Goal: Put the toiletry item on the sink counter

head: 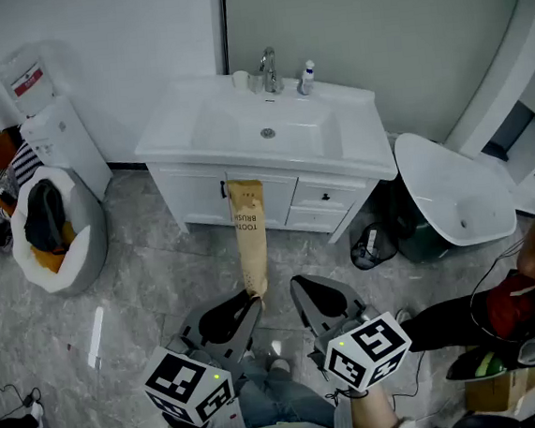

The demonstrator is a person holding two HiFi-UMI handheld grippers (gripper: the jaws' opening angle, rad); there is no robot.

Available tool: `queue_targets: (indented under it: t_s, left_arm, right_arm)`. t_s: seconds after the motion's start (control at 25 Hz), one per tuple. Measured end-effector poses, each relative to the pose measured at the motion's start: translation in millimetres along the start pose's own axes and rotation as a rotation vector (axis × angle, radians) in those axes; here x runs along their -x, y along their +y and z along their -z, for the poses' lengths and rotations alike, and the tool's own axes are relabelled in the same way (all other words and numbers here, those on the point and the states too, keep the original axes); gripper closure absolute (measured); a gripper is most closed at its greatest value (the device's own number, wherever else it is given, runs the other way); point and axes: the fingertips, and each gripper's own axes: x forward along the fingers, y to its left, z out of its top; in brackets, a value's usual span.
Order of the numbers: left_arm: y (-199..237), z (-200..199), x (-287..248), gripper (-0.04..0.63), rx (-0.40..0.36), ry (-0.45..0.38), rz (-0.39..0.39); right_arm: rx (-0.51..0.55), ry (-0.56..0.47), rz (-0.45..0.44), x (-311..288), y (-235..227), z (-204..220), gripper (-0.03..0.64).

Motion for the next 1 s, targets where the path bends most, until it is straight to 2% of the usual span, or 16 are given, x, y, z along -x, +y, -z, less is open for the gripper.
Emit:
queue_targets:
  t_s: [0.36, 1.0]
  left_arm:
    - [-4, 2, 5, 0.535, -0.006, 0.007, 0.018]
    - [-54, 6, -37, 0.535, -0.04, -0.01, 0.055]
  right_arm:
    - [-0.016, -0.014, 0.012, 3, 5, 0, 0.607]
    - [-0.008, -0.058, 0.087, 63, -58, -3, 0.607]
